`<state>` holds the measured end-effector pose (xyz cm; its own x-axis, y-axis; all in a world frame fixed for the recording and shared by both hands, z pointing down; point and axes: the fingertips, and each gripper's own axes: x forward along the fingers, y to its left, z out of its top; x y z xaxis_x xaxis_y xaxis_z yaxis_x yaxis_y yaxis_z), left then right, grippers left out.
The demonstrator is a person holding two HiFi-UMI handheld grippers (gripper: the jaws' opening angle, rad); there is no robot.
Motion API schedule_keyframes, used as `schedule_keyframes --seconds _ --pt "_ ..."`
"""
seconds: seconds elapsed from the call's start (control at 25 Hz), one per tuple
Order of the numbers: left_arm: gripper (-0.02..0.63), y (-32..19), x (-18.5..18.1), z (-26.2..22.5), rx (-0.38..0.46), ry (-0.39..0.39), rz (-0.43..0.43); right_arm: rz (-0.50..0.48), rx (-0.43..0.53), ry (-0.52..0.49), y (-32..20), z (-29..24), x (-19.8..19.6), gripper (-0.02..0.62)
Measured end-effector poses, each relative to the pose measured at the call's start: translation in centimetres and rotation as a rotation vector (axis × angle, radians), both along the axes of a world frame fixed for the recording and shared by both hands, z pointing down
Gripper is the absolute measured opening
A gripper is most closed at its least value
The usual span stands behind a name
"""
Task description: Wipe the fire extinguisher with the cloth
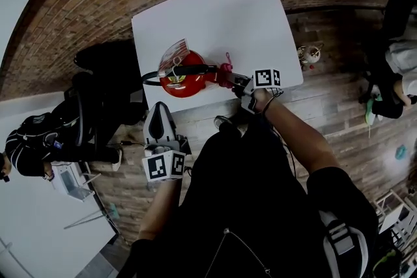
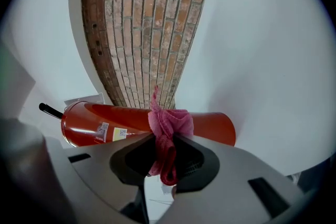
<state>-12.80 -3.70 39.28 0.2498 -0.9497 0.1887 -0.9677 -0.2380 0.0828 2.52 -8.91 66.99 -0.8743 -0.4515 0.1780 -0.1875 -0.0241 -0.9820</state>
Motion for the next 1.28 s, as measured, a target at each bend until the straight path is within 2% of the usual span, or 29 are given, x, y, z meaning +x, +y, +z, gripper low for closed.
schedule_keyframes --seconds 0.76,1.0,1.28 --pt "0.029 0.0 0.3 -1.4 0.06 0.039 -0.016 0.043 0.03 -0.145 0.8 -10.4 0.3 0.1" --pt "0.029 0.0 0.3 -1.4 0.067 0.042 -0.014 0.044 0.084 -0.206 0.8 -14.9 0.2 0.1" --pt "0.029 0.0 0.3 -1.5 0.078 0.039 -0.051 0.016 0.122 -0.304 0.9 -19.6 0.5 0.1"
